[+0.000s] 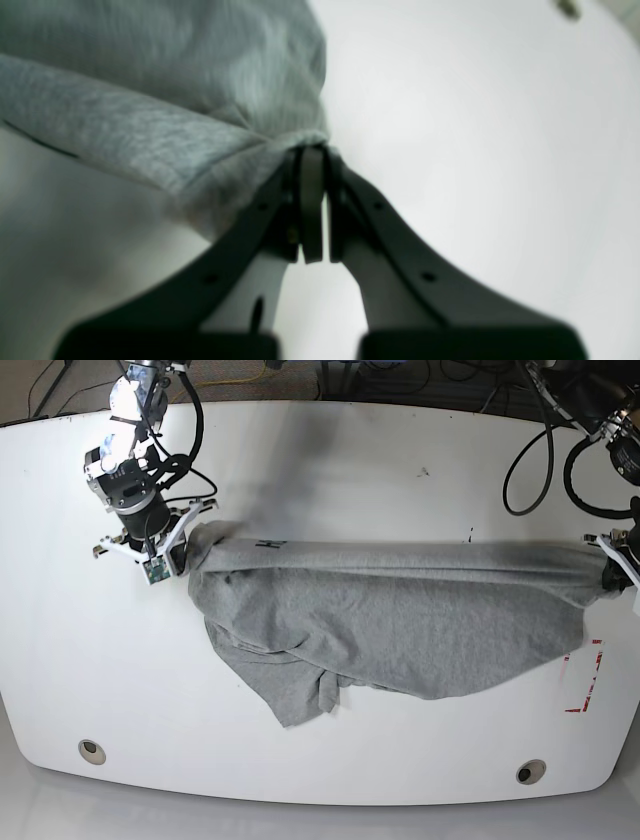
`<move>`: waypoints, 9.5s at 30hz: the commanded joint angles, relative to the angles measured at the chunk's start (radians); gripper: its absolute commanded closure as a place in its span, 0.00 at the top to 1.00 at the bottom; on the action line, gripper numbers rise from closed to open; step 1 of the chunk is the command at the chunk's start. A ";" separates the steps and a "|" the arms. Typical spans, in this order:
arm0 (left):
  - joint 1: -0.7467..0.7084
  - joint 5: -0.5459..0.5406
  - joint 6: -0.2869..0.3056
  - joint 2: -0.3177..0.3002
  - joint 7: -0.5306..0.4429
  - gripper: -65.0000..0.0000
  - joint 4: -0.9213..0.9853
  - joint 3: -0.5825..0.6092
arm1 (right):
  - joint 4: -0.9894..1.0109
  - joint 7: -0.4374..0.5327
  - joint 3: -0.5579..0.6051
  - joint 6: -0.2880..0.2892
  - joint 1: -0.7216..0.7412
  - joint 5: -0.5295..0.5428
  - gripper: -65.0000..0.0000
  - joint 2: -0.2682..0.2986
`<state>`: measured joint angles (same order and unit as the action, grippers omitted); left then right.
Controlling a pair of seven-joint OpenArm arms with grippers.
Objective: Layout the t-shirt on the table in an organized manner, then fold the t-shirt properly
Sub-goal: 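Pull the shirt apart between both grippers and lay it down spread, then drag the shirt edge with both grippers to flatten it on the table, then open the right gripper and regrasp the shirt near the collar, then pull the shirt edge outward with both grippers to straighten it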
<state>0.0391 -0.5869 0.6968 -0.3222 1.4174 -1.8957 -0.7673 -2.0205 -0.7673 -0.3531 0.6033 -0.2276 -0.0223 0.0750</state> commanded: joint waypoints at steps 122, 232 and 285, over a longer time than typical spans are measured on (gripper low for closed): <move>-0.351 0.391 0.001 -0.087 -0.211 0.00 0.193 0.076 | -0.003 0.012 0.027 0.007 -0.312 -0.015 0.20 -0.019; -0.319 0.390 0.001 -0.090 -0.211 0.00 0.189 0.119 | 0.396 -0.252 0.027 0.046 -0.218 0.615 0.00 0.076; -0.163 0.393 0.001 0.036 -0.206 0.00 0.135 0.420 | 0.639 -0.251 0.032 0.057 0.035 0.614 0.00 0.458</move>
<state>-0.1410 -0.1989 0.6975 -0.2699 1.2140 -1.7435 -0.3405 -1.3865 -0.9577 -0.3191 0.6811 -0.1844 0.6693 0.5156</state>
